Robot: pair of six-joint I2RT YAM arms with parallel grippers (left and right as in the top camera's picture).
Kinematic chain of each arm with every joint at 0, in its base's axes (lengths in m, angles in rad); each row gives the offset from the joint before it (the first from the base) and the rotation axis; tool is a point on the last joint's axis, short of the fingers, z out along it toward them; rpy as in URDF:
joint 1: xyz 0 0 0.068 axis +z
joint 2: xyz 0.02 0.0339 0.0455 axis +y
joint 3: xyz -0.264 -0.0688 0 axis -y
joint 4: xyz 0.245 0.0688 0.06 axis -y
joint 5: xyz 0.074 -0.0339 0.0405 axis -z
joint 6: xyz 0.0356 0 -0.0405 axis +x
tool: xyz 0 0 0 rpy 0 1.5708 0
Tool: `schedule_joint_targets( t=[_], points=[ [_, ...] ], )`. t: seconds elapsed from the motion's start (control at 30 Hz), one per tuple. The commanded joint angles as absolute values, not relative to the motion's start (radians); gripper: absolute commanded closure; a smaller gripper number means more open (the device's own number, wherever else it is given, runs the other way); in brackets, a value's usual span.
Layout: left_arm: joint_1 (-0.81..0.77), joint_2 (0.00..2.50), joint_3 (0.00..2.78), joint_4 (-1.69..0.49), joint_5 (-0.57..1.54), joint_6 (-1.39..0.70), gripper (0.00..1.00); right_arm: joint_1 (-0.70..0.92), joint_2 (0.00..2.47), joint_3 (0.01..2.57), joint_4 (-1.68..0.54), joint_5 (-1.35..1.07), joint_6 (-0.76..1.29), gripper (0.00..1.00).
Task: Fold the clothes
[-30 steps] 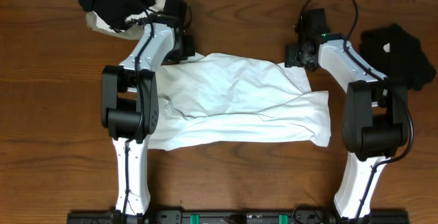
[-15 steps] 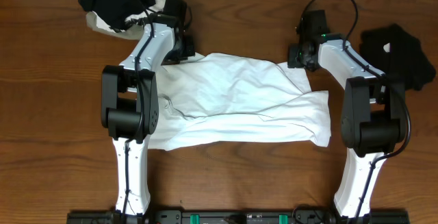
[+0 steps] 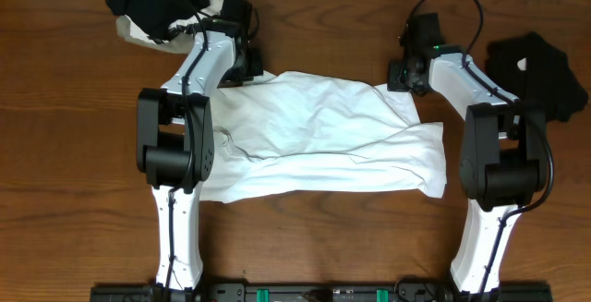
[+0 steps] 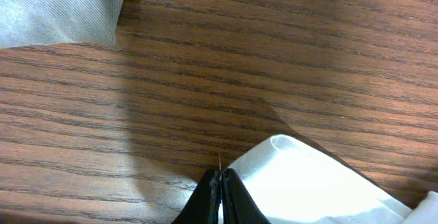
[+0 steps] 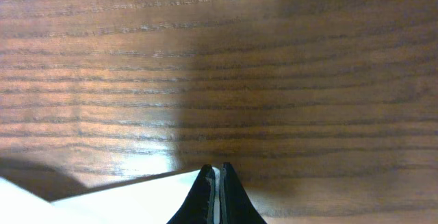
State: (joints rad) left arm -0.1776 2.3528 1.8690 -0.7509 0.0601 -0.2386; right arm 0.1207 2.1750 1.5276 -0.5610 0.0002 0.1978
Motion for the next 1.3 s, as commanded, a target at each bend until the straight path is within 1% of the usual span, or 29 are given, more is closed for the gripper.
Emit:
schedule_joint_targets(
  t=[0.0, 0.33, 0.6, 0.63, 0.7, 0.73, 0.77, 0.83, 0.87, 0.9, 1.1, 1.17, 1.27],
  points=[
    [-0.175, 2.340, 1.871, -0.754, 0.059, -0.240, 0.94, 0.107, 2.204, 1.579, -0.597, 0.004, 0.209, 0.99],
    [-0.173, 2.231, 1.872, -0.759, 0.058, -0.240, 0.94, 0.097, 2.203, 1.755, -0.790, 0.022, 0.219, 0.99],
    [-0.173, 2.193, 1.871, -0.773, 0.059, -0.240, 0.93, 0.097, 2.203, 1.771, -0.839, 0.030, 0.224, 0.99],
    [-0.173, 2.194, 1.871, -0.776, 0.059, -0.240, 0.83, 0.097, 2.203, 1.771, -0.841, 0.030, 0.224, 0.99],
    [-0.173, 2.195, 1.869, -0.777, 0.059, -0.240, 0.56, 0.097, 2.203, 1.771, -0.841, 0.030, 0.224, 0.99],
    [-0.173, 2.196, 1.869, -0.778, 0.060, -0.240, 0.32, 0.097, 2.203, 1.771, -0.841, 0.030, 0.224, 0.99],
    [-0.173, 2.199, 1.869, -0.780, 0.060, -0.239, 0.19, 0.097, 2.203, 1.771, -0.841, 0.030, 0.224, 0.99],
    [-0.173, 2.207, 1.869, -0.780, 0.060, -0.230, 0.05, 0.097, 2.203, 1.771, -0.839, 0.030, 0.225, 0.99],
    [-0.173, 2.215, 1.869, -0.779, 0.060, -0.218, 0.00, 0.098, 2.203, 1.771, -0.838, 0.030, 0.225, 0.99],
    [-0.173, 2.221, 1.869, -0.776, 0.059, -0.212, 0.02, 0.098, 2.203, 1.771, -0.838, 0.030, 0.225, 0.99],
    [-0.173, 2.278, 1.869, -0.740, 0.059, -0.197, 0.02, 0.098, 2.203, 1.771, -0.841, 0.029, 0.231, 0.99],
    [-0.173, 2.294, 1.869, -0.722, 0.059, -0.198, 0.00, 0.099, 2.203, 1.771, -0.842, 0.029, 0.231, 0.99],
    [-0.173, 2.312, 1.869, -0.701, 0.059, -0.198, 0.04, 0.099, 2.203, 1.771, -0.841, 0.026, 0.231, 0.99]
  ],
)
